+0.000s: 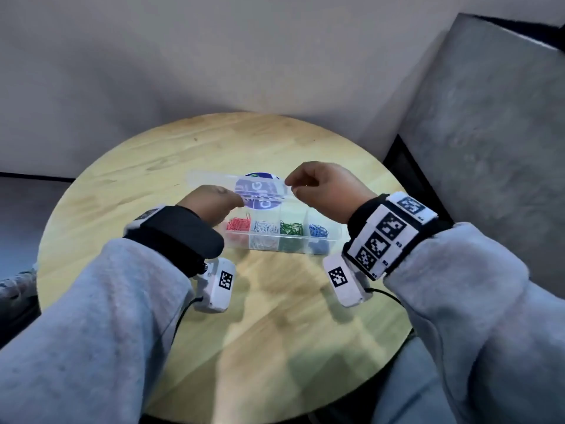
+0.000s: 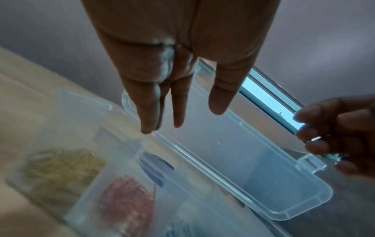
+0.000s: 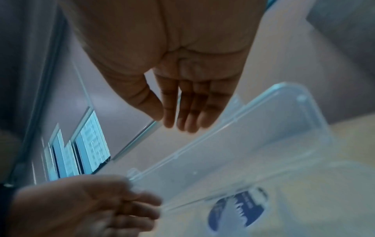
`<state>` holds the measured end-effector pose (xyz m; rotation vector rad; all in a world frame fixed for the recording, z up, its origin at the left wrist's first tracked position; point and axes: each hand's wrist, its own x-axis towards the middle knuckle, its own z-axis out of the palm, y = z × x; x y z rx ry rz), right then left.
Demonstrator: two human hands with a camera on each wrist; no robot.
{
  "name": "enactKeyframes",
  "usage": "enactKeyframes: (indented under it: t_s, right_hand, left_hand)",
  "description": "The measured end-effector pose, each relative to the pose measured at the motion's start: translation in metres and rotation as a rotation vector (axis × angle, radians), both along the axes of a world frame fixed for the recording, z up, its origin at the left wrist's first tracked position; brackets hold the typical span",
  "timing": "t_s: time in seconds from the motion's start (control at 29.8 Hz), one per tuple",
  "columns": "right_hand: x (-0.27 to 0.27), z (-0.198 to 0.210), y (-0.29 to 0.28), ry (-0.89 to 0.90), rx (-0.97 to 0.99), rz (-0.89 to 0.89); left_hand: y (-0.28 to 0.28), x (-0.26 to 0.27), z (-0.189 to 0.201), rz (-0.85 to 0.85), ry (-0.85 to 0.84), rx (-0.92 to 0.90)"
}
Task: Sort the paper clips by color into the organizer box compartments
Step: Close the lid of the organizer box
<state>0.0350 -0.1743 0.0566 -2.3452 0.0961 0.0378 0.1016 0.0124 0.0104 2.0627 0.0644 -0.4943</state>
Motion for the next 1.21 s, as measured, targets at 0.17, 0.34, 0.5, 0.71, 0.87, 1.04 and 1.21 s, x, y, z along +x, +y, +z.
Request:
enactKeyframes:
  t_s: [0.17,0.34,0.5,0.71,0.87,1.04,1.21]
  right_hand:
    - [-0.002,-0.007,-0.035,-0.063,-0.531,-0.002]
    - [-0.015,-0.029,-0.049,0.224,-0.572,0.116]
    - [-0.025,-0.042,-0.050,0.281,-0.639,0.197]
    - [-0.030,-0.050,-0.047,0.303,-0.684,0.242]
    - [-0.034,-0.043,-0.045,0.315,-0.720,0.281]
    - [-0.040,-0.045,-0.041,0.294,-0.743,0.267]
    - [-0.033,-0.045,-0.039,0.311,-0.709,0.185]
  left_hand:
    - [0.019,-0.011,0.008,0.049,-0.274,0.147]
    - [0.018,-0.008,0.024,0.060,-0.694,0.370]
    - [0.009,-0.008,0.012,-0.365,-0.396,0.816]
    - [0.012,-0.023,-0.006,-0.470,-0.291,0.913]
    - [0.019,-0.028,-0.007,-0.561,-0.324,0.965]
    - [0.030,-0.027,-0.010,-0.537,-0.341,0.935]
    - [0.030,-0.028,-0.010,-0.526,-0.364,0.930]
